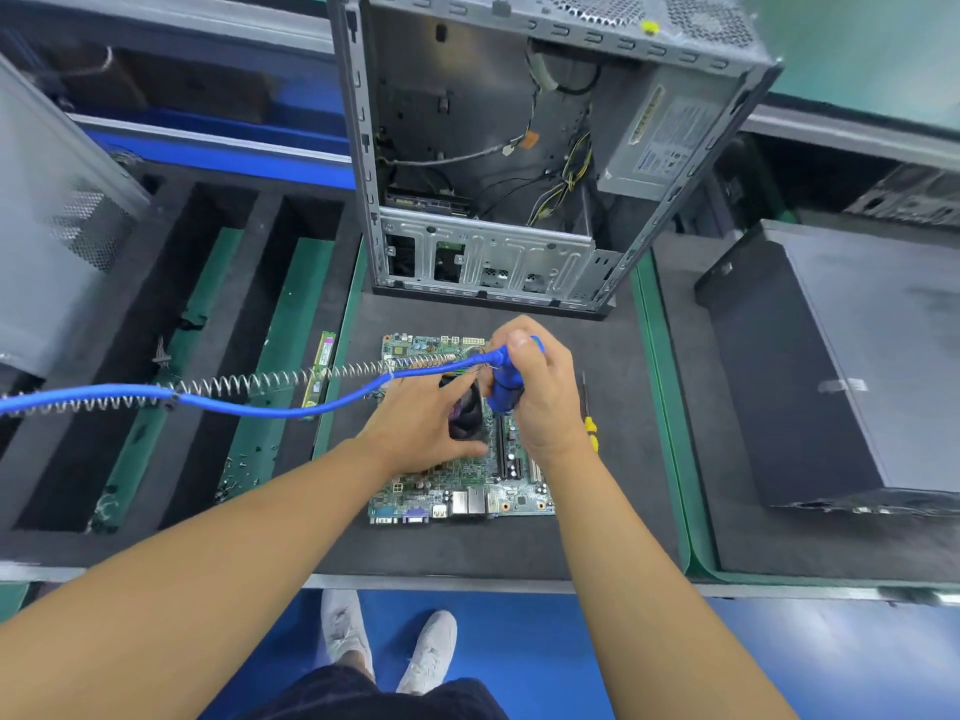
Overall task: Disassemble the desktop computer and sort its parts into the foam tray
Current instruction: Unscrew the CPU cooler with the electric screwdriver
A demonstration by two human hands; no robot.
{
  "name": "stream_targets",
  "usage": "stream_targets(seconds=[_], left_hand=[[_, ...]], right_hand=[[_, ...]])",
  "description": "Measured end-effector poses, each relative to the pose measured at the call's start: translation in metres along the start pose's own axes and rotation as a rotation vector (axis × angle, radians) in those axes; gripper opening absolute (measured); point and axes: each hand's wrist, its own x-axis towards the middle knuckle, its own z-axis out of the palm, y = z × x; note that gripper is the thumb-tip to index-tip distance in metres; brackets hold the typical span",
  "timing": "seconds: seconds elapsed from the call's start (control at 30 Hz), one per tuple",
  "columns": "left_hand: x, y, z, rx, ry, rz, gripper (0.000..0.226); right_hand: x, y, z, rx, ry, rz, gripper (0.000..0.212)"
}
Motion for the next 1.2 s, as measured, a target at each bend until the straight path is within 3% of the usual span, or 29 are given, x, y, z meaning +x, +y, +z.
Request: stream_targets(seconds=[0.27,0.47,0.5,0.57,0.67,0.73,0.77,0.83,0.9,1.03,1.2], left_hand=[[-0.002,-0.006,0.005,0.015,0.028,0.025,0.063],[-0.004,-0.001,0.003,-0.038,0.020,-0.056,0.099],[-0.005,0.000,-0.002,-0.084,0.041,-0.079,0.088],[-0.011,-0.001,-0.014,-0.241,0.153,-0.088,0.041],[-0.022,-0.004,-0.034,-0.489,0.305,-0.178,0.008],[-0.031,-0.003,-0.045,-0.852,0.272,-0.347,0.026],[-0.036,-0.006,-0.049,-1.071,0.251,-0.351,0.033],[-0.053,-0.010,-0.061,-1.422,0.125,-0.332,0.022],[-0.072,-0.021,-0.066,-1.736,0.015,-0.355,0.015],[-0.113,-0.054,-0.065,-1.998,0.137,-0.475,0.019],[-0.172,-0.103,-0.072,-2.192,0.415,-0.507,0.037]], right_hand=[[-0.002,-0.008,0.004,-0.005,0.014,0.026,0.045],[-0.001,-0.021,0.005,-0.048,-0.032,0.027,0.044],[-0.001,-0.023,0.005,-0.065,-0.067,0.033,0.045],[-0.002,-0.028,0.008,-0.100,-0.144,0.041,0.045],[-0.003,-0.038,0.020,-0.187,-0.262,0.033,0.040],[-0.005,-0.043,0.032,-0.295,-0.355,0.006,0.031],[-0.006,-0.046,0.039,-0.333,-0.414,-0.011,0.025],[-0.007,-0.051,0.056,-0.403,-0.563,-0.030,0.016],[-0.006,-0.053,0.078,-0.535,-0.706,-0.074,0.024],[-0.003,-0.042,0.135,-0.802,-0.856,-0.274,0.032],[-0.013,-0.020,0.208,-0.867,-0.947,-0.445,0.042]])
